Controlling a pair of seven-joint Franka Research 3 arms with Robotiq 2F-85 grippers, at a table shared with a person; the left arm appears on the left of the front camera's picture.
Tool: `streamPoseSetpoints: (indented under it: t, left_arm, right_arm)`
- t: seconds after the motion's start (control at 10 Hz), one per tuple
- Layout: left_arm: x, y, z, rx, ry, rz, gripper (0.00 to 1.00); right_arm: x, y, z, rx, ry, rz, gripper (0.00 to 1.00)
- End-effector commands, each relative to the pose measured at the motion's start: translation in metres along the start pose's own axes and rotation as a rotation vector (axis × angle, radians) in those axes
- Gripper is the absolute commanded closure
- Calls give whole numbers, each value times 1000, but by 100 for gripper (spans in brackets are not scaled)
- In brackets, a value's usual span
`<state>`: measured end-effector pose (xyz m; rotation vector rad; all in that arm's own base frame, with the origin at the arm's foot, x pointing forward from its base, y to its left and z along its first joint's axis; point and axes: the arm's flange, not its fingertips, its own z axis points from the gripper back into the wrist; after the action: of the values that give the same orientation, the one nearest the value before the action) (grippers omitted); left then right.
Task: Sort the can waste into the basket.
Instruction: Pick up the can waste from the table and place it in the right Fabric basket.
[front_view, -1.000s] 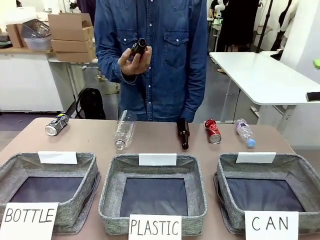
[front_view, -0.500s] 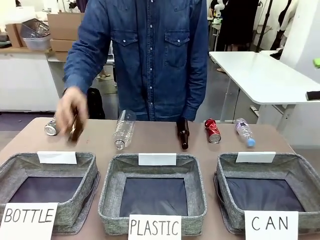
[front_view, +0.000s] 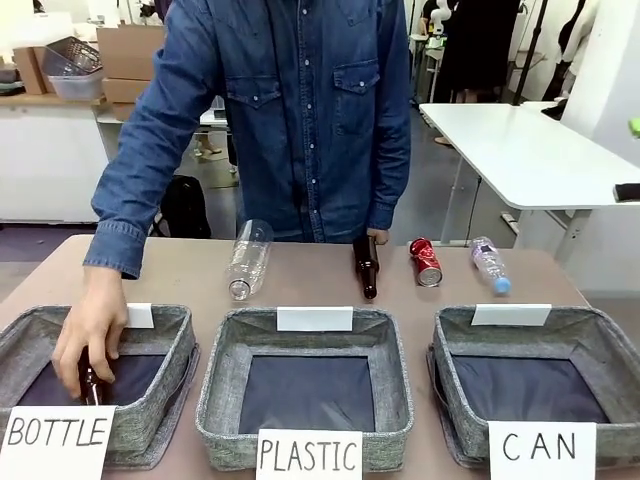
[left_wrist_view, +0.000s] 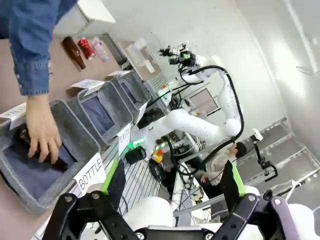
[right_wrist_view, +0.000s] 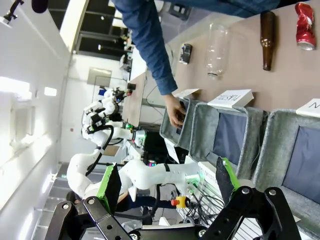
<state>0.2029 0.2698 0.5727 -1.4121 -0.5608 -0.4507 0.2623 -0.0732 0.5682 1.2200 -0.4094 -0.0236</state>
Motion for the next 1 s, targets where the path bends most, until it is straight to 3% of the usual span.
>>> streamPoseSetpoints:
  t: [0.0, 0.2, 0.4, 0.7, 0.9]
  left_arm:
    - [-29, -14, 22, -41, -74, -42, 0]
    - [-35, -13, 24, -44, -79, -35, 0]
    - [-11, -6, 14, -41, -16, -3, 0]
    - [90, 26, -36, 30, 171, 173, 0]
    - [157, 66, -94, 215, 222, 322, 0]
  right_arm:
    - [3, 1, -2, 26, -8, 28, 0]
    - [3, 1, -2, 26, -8, 28, 0]
    - [3, 1, -2, 26, -8, 28, 0]
    - [3, 1, -2, 26, -8, 28, 0]
    - [3, 1, -2, 26, -8, 28, 0]
